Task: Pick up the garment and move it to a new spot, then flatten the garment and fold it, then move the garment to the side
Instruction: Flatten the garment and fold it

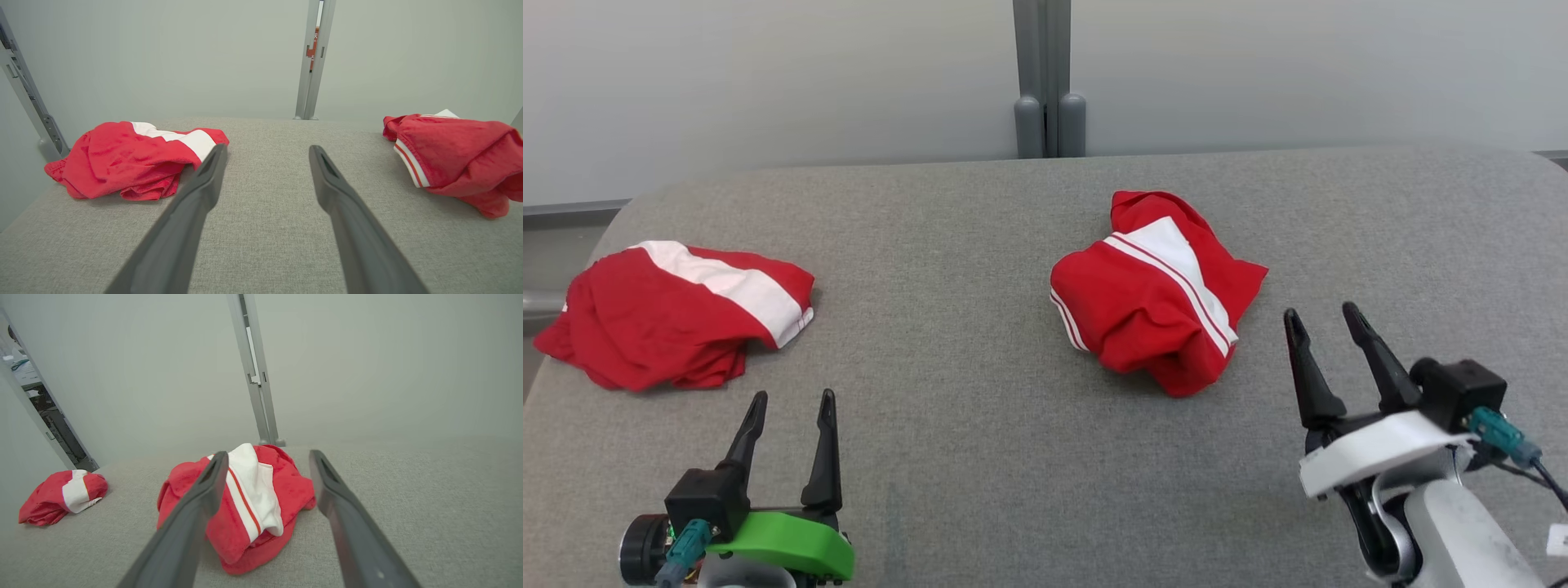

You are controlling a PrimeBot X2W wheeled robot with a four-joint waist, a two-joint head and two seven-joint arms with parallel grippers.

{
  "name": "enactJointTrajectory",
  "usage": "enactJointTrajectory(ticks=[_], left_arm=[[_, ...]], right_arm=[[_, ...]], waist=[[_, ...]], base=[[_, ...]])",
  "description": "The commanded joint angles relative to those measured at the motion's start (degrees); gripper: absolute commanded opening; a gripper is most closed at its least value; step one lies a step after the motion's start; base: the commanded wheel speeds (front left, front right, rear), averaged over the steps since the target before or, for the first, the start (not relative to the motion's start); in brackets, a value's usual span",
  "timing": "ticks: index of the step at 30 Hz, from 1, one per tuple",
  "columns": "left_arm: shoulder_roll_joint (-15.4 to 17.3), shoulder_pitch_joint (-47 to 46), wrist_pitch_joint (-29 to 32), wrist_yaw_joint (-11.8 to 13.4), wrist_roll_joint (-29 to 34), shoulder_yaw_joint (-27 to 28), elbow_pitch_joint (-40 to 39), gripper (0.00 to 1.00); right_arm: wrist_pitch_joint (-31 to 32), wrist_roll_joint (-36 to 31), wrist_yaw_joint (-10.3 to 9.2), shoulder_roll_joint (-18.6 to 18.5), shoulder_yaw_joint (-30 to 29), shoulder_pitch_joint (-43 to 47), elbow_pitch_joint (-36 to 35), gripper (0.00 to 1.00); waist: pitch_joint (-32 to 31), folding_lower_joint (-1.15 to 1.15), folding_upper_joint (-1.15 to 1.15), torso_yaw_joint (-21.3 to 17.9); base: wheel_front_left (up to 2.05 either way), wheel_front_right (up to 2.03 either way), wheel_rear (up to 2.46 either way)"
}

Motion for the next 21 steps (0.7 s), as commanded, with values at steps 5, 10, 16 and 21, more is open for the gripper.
enactJointTrajectory(ticks=[5,10,16,21], left_arm=[[-0.3,-2.3,-0.1,-0.2,0.5,-0.9,0.3,1.0],[-1.0,-4.2,-0.1,-0.2,0.9,-2.0,0.5,1.0],[-1.5,-6.3,-0.1,-0.2,0.9,-2.7,0.6,1.0],[-1.8,-7.7,-0.1,0.0,1.0,-3.7,0.6,1.0]], right_arm=[[2.3,-0.4,0.0,-2.6,3.0,-9.7,3.8,1.0],[4.5,0.3,0.0,-5.5,5.9,-18.7,9.7,1.0],[6.7,2.6,0.0,-7.4,9.0,-26.1,18.0,1.0],[8.6,6.0,0.0,-7.9,12.2,-29.2,24.8,1.0]], waist=[[2.4,0.0,0.0,2.0],[5.1,0.0,0.0,4.4],[8.3,0.0,0.0,6.9],[10.3,0.0,0.0,8.7]], base=[[0.0,0.0,0.0],[0.0,0.0,0.0],[0.0,0.0,0.0],[0.0,0.0,0.0]])
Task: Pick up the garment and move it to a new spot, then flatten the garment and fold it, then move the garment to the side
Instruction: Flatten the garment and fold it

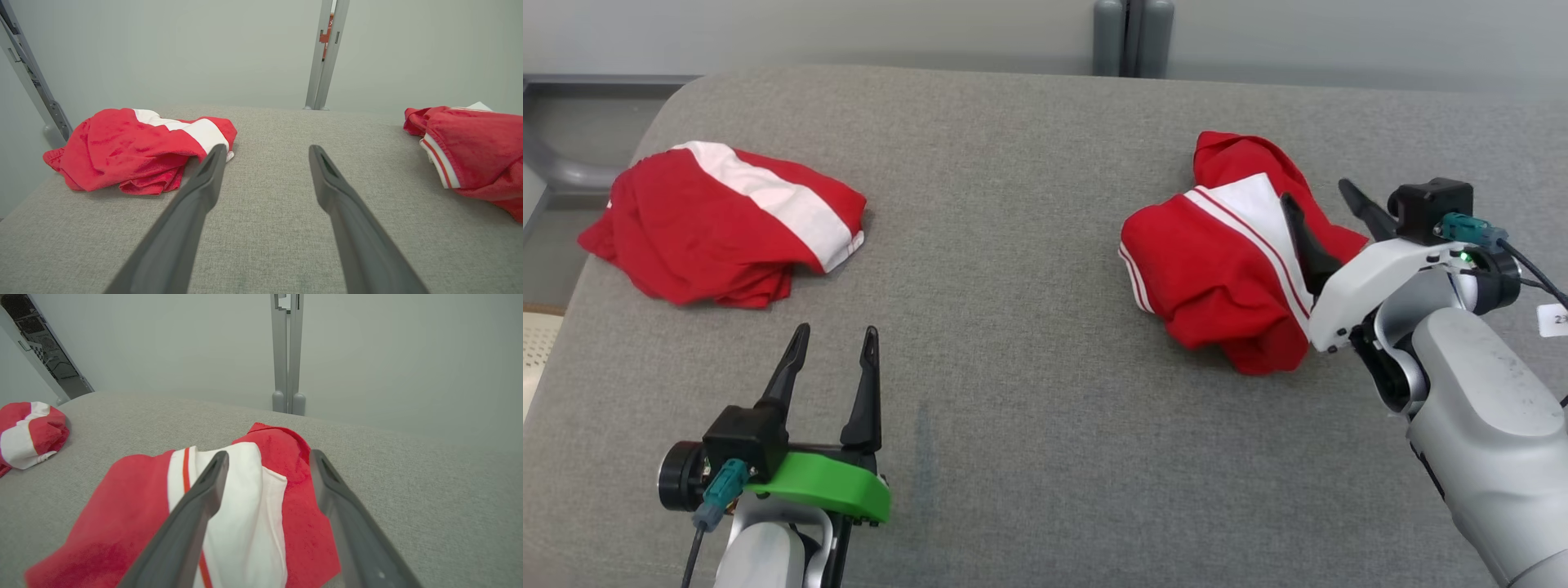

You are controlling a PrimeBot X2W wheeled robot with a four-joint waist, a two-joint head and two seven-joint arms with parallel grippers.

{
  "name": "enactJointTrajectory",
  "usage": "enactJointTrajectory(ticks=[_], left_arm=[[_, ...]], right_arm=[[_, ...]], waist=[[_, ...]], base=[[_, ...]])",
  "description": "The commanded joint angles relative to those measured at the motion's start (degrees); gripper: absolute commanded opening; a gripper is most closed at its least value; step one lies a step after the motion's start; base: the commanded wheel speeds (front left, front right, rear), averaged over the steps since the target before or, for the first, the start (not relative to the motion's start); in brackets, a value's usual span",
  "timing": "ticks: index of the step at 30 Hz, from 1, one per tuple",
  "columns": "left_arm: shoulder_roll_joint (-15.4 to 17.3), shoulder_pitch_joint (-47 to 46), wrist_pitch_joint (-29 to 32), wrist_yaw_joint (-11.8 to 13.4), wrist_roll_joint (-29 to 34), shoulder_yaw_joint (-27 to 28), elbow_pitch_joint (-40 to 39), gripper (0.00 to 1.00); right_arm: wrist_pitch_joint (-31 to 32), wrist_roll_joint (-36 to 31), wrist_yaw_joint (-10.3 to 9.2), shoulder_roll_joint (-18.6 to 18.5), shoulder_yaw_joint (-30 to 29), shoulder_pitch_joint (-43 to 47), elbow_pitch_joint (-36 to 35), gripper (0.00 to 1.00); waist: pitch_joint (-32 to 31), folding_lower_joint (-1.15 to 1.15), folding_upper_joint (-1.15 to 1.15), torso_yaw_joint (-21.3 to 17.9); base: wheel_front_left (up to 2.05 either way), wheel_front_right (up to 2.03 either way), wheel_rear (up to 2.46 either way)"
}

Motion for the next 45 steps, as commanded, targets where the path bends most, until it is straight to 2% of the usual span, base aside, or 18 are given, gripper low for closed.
enactJointTrajectory(ticks=[1,7,8,9,10,17,24,32,36,43,45], left_arm=[[0.0,-1.1,-0.1,0.2,0.1,-0.2,-0.1,1.0],[-0.2,-2.2,-0.1,0.4,-0.5,-1.4,0.3,1.0],[-0.2,-2.3,-0.1,0.5,-0.6,-1.5,0.4,1.0],[-0.3,-2.4,-0.1,0.5,-0.6,-1.7,0.4,1.0],[-0.3,-2.5,-0.1,0.6,-0.6,-1.8,0.4,1.0],[-0.3,-1.8,-0.1,1.0,-1.6,-2.3,0.9,1.0],[-0.3,-1.3,-0.1,1.3,-1.8,-2.5,0.8,1.0],[-0.3,-0.5,-0.1,1.4,-1.9,-2.3,0.2,1.0],[-0.3,-0.3,-0.1,1.4,-1.9,-2.3,0.0,1.0],[-0.3,-0.4,-0.1,2.0,-2.3,-2.4,-0.5,1.0],[-0.3,-0.4,0.0,2.2,-2.4,-2.6,-0.5,1.0]], right_arm=[[0.6,1.4,0.0,0.0,1.0,-0.8,1.5,1.0],[4.4,11.2,0.0,1.4,3.3,-0.3,7.2,1.0],[4.9,12.4,0.0,1.5,3.9,0.0,7.4,0.7],[5.4,14.2,0.0,1.6,4.5,0.2,7.3,0.19],[5.4,15.3,0.0,1.5,5.0,0.3,7.1,0.0],[1.2,19.5,0.0,-0.1,8.8,-0.5,6.0,0.0],[-6.9,18.6,0.0,0.5,13.2,-2.1,1.5,0.0],[-9.3,14.8,0.0,6.5,20.7,-2.0,-4.5,0.0],[-9.5,11.1,0.0,9.8,25.7,-0.7,-3.3,0.0],[-9.7,12.6,0.0,13.6,33.8,2.7,-0.5,0.0],[-9.6,13.7,0.0,13.9,37.1,3.5,0.2,0.9]], waist=[[2.1,0.0,0.0,2.2],[3.0,0.0,0.0,3.6],[3.0,0.0,0.0,3.7],[2.9,0.0,0.0,3.8],[2.9,0.0,0.0,3.8],[1.6,0.0,0.0,3.3],[0.0,0.0,0.0,3.5],[-0.6,0.0,0.0,5.8],[-0.2,0.0,0.0,7.2],[0.5,0.0,0.0,8.4],[0.5,0.0,0.0,8.4]], base=[[0.0,0.0,0.0],[0.0,0.0,0.0],[0.0,0.0,0.0],[0.0,0.0,0.0],[0.0,0.0,0.0],[0.0,0.0,0.0],[0.0,0.0,0.0],[0.0,0.0,0.0],[0.0,0.0,0.0],[0.0,0.0,0.0],[0.0,0.0,0.0]])
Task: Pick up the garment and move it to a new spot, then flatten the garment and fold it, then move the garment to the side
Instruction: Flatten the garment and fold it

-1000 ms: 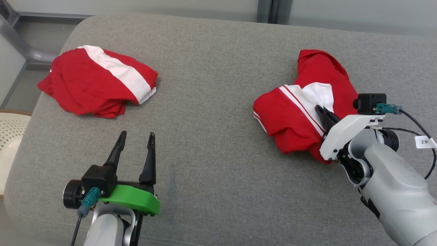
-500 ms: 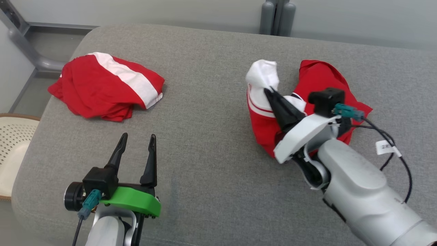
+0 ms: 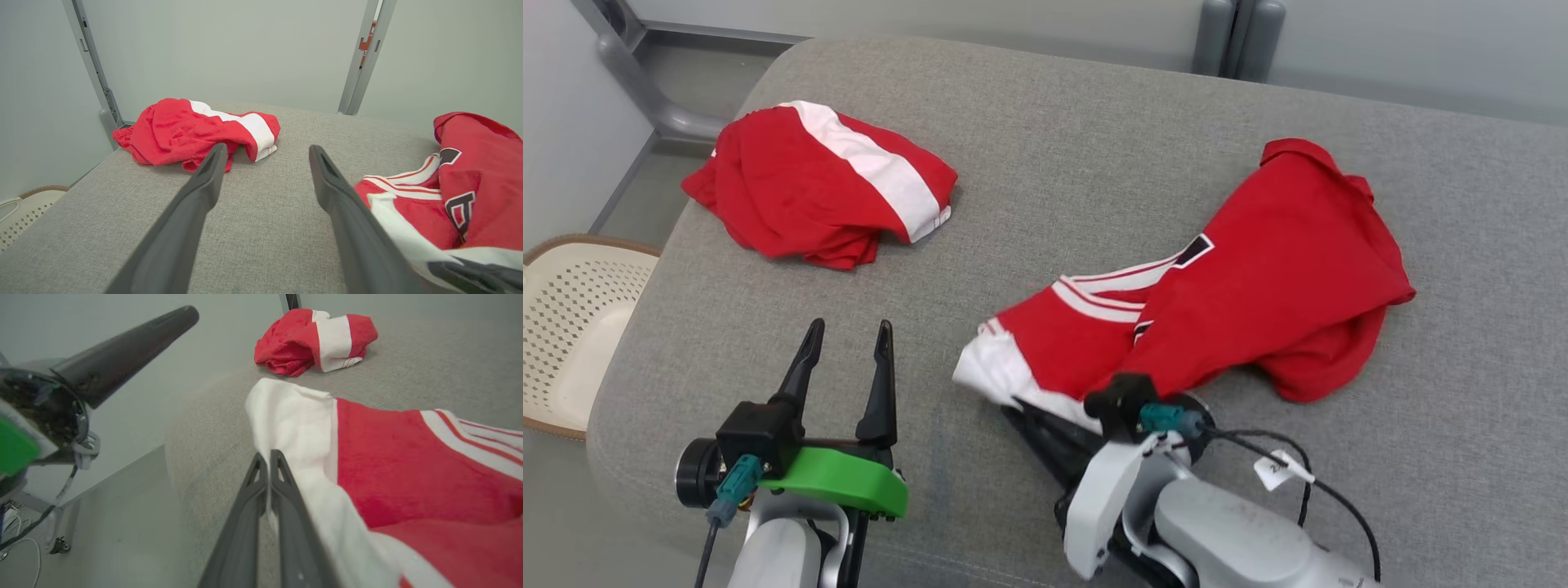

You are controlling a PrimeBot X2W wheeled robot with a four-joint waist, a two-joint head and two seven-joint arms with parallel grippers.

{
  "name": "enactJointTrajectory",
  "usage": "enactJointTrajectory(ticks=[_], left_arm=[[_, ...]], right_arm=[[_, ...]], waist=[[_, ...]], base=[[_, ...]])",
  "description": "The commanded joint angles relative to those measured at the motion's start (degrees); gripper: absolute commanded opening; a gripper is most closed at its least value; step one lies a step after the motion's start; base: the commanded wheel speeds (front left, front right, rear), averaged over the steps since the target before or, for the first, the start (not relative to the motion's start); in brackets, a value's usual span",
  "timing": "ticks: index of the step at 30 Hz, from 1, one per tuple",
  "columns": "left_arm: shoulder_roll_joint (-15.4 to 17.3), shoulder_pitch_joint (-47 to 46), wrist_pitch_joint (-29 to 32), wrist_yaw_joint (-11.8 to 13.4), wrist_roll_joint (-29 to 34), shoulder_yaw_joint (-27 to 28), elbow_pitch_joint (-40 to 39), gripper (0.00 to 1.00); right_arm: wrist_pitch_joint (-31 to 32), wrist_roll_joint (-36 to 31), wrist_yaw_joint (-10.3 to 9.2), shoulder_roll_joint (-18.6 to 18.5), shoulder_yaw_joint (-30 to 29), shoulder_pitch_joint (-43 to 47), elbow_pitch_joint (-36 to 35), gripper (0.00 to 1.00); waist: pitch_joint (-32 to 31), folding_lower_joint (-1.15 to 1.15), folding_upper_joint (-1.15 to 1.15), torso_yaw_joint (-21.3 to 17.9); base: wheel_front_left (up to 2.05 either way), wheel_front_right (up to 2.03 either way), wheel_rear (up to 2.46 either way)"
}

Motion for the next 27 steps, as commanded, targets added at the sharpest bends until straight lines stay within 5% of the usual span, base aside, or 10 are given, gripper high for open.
enactJointTrajectory(ticks=[1,8,20,27], left_arm=[[0.1,0.3,0.0,0.2,0.0,-0.1,-0.1,1.0],[0.1,0.9,0.0,0.2,0.8,0.5,0.4,1.0],[0.1,1.9,0.0,-0.3,1.5,1.7,-0.4,1.0],[0.1,1.3,0.0,-0.3,1.7,1.4,-1.2,1.0]], right_arm=[[0.2,1.9,0.0,0.1,1.7,1.2,0.4,1.0],[-0.4,6.1,0.0,-0.3,2.6,-0.1,1.1,1.0],[-0.4,1.8,0.0,-12.5,-20.9,3.7,-4.7,1.0],[-0.4,-0.8,0.0,-15.7,-31.6,5.6,-3.5,1.0]], waist=[[-0.1,0.0,0.0,-0.1],[-1.5,0.0,0.0,-1.9],[-2.7,0.0,0.0,-5.5],[-1.2,0.0,0.0,-5.7]], base=[[0.0,0.0,0.0],[0.0,0.0,0.0],[0.0,0.0,0.0],[0.0,0.0,0.0]])
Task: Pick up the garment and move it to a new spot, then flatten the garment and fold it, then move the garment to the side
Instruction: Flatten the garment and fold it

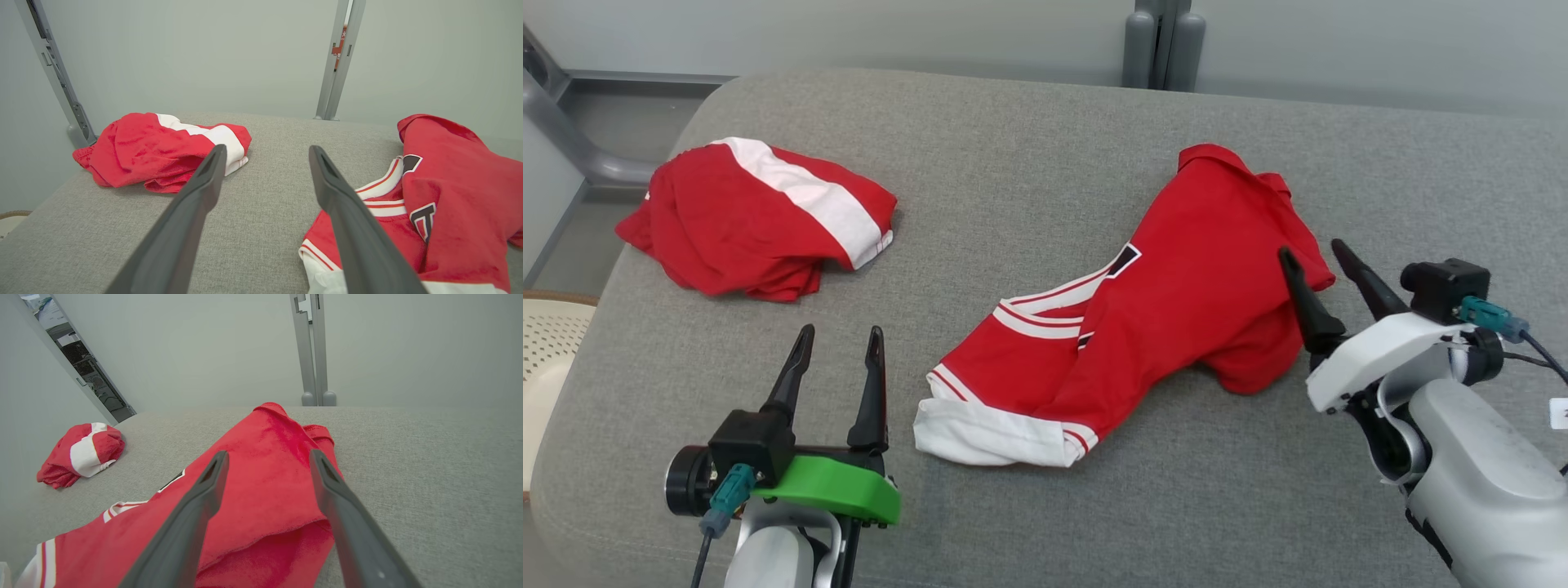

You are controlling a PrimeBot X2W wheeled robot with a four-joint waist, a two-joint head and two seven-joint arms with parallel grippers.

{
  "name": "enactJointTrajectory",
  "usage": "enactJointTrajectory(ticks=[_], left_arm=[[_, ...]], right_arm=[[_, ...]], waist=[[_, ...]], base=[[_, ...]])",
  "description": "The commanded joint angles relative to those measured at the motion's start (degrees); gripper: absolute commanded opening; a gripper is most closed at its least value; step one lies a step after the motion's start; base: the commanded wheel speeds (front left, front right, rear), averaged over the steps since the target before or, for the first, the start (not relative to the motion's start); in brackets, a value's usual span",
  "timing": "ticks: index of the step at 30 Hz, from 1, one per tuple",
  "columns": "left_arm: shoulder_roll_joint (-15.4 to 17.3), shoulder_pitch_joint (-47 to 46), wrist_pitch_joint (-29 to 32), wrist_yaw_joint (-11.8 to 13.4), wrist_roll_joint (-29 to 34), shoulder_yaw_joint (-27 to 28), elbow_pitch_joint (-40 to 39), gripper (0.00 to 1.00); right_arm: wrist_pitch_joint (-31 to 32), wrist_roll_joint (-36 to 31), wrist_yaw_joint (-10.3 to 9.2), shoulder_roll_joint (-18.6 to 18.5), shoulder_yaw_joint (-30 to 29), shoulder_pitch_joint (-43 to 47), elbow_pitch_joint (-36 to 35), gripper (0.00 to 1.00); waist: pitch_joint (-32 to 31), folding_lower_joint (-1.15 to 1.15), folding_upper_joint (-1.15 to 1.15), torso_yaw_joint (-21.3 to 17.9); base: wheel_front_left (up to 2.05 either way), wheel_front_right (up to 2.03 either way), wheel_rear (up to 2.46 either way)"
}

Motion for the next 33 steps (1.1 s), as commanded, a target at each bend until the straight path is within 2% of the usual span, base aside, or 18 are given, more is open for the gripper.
enactJointTrajectory(ticks=[1,11,17,18,19,20,27,33], left_arm=[[0.1,-0.2,0.0,-0.2,0.1,-0.1,-0.2,1.0],[0.1,-2.1,0.0,0.5,-0.6,-1.5,-0.5,1.0],[0.1,-2.9,0.0,0.8,-1.1,-2.4,-0.5,1.0],[0.1,-3.0,0.0,0.9,-1.2,-2.5,-0.4,1.0],[0.1,-3.1,0.0,0.9,-1.3,-2.6,-0.5,1.0],[0.1,-3.2,0.0,1.0,-1.3,-2.7,-0.5,1.0],[0.1,-3.2,0.0,1.5,-1.0,-2.5,-0.2,1.0],[0.1,-1.9,0.0,1.6,-1.2,-1.8,0.2,1.0]], right_arm=[[-0.2,-0.4,0.0,-0.5,-1.4,0.6,0.9,1.0],[-0.2,0.4,0.0,-0.1,-7.2,-2.4,7.6,1.0],[0.3,3.6,0.0,1.9,-5.8,-3.7,12.6,0.98],[0.7,4.4,0.0,2.3,-5.3,-3.7,13.1,0.83],[0.8,5.4,0.0,2.7,-4.9,-3.8,13.4,0.45],[0.7,5.9,0.0,2.6,-4.6,-3.9,13.2,0.02],[-0.1,8.1,0.0,1.1,-3.8,-4.3,12.5,0.0],[-0.2,3.2,0.0,-0.8,-8.1,0.2,5.0,0.0]], waist=[[0.9,0.0,0.0,0.2],[4.3,0.0,0.0,1.5],[5.4,0.0,0.0,2.4],[5.5,0.0,0.0,2.6],[5.6,0.0,0.0,2.7],[5.7,0.0,0.0,2.8],[5.5,0.0,0.0,2.4],[3.4,0.0,0.0,0.6]], base=[[0.0,0.0,0.0],[0.0,0.0,0.0],[0.0,0.0,0.0],[0.0,0.0,0.0],[0.0,0.0,0.0],[0.0,0.0,0.0],[0.0,0.0,0.0],[0.0,0.0,0.0]])
